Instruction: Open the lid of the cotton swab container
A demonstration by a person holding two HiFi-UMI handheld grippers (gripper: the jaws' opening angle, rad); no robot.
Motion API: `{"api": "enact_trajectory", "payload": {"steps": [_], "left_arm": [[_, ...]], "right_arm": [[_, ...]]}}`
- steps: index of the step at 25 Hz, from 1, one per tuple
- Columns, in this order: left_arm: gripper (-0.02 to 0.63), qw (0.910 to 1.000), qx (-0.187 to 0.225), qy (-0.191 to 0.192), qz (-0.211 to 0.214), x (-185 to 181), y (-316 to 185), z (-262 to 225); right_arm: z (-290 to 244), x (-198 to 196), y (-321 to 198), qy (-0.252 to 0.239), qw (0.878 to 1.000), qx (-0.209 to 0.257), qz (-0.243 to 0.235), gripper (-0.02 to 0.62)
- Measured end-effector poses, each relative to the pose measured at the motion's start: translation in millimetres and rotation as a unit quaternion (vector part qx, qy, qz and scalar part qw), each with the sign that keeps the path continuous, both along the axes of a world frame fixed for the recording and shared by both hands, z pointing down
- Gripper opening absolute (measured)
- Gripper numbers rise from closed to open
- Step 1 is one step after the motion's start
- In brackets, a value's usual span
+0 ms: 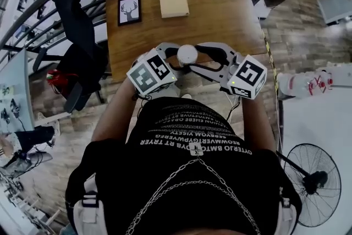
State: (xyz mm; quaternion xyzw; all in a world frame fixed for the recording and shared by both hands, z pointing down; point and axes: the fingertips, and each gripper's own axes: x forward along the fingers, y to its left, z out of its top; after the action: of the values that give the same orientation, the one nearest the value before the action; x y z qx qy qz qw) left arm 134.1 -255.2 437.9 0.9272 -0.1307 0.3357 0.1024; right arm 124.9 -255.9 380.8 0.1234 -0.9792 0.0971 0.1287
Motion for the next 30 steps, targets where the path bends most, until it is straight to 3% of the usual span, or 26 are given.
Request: {"api": "enact_trajectory", "payload": {"steps": [5,8,11,16,18,22,27,30], "left_arm": [[0.255,0.9959,0.007,0.003,0.09,9,31,-12],[0.255,0.9943,0.0,0.008,0.106,15,41,-11],[0.253,0.9952,-0.008,0.006,0.097,13,41,-6],[0.247,0.997,0.028,-0.051,0.051,6,35,9],[0.247,0.9968,0.026,-0.056,0.05,5,37,12],[0.25,0.9978,0.012,-0.032,0.056,2,37,5],[0.255,0.9992,-0.003,-0.018,0.036,-9,35,-1],[0.256,0.9991,-0.004,-0.019,0.037,-10,37,-2]], "right_arm": [[-12,-10,25,-0.023,0.996,0.028,-0.085,0.264],[-10,-16,34,-0.025,0.994,0.026,-0.104,0.268],[-3,-16,33,-0.025,0.995,0.013,-0.091,0.267],[3,-23,28,-0.053,0.996,-0.047,-0.06,0.262],[5,-25,30,-0.048,0.995,-0.055,-0.066,0.267],[-5,-26,33,-0.049,0.996,-0.009,-0.075,0.279],[-24,-9,37,-0.097,0.993,0.028,-0.066,0.279],[-22,-7,32,-0.079,0.994,0.05,-0.054,0.252]]}}
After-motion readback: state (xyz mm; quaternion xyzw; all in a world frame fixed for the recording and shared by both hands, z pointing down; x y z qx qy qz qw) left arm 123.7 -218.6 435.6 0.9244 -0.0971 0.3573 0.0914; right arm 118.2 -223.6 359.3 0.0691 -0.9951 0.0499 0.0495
